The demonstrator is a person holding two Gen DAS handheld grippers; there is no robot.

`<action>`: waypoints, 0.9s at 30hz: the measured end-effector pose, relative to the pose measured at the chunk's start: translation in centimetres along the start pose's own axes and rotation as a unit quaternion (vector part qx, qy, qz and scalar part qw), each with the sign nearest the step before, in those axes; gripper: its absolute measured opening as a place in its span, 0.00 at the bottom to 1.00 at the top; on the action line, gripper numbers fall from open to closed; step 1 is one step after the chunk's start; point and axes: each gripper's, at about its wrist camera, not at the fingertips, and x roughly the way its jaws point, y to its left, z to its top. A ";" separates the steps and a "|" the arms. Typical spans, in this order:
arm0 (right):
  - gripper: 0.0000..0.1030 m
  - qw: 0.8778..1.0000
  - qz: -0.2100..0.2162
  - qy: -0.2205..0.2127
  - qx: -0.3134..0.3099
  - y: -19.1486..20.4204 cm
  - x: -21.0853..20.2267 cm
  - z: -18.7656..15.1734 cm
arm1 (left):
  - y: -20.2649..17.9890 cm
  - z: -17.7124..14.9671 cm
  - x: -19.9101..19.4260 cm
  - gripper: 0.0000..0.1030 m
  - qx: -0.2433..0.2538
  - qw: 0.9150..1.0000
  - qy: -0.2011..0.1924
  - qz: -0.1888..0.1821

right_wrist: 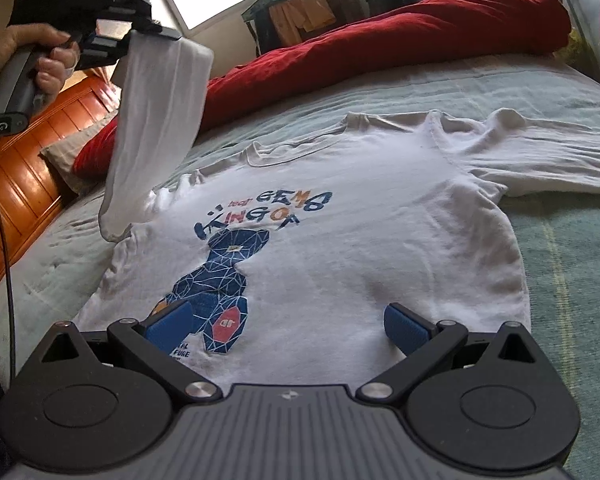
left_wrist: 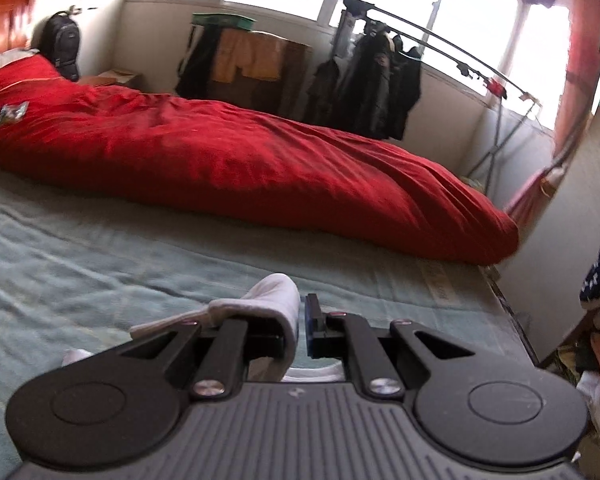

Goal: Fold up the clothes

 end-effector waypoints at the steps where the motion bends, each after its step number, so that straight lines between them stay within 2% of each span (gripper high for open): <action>1: 1.00 1.000 0.000 0.001 0.003 -0.1 0.0 0.0 | -0.5 -0.1 0.3 0.07 0.006 1.000 0.004 -0.002; 15: 1.00 1.000 -0.002 0.003 0.018 -0.5 -0.2 0.2 | -7.7 -2.7 3.8 0.07 0.098 0.993 0.058 -0.018; 22: 1.00 1.000 -0.005 0.001 0.021 -0.7 -0.3 0.3 | -10.0 -4.5 6.2 0.07 0.130 0.988 0.084 -0.021; 27: 1.00 0.999 -0.023 -0.012 0.018 -1.1 -0.7 0.4 | -11.1 -5.6 7.5 0.07 0.142 0.985 0.093 -0.030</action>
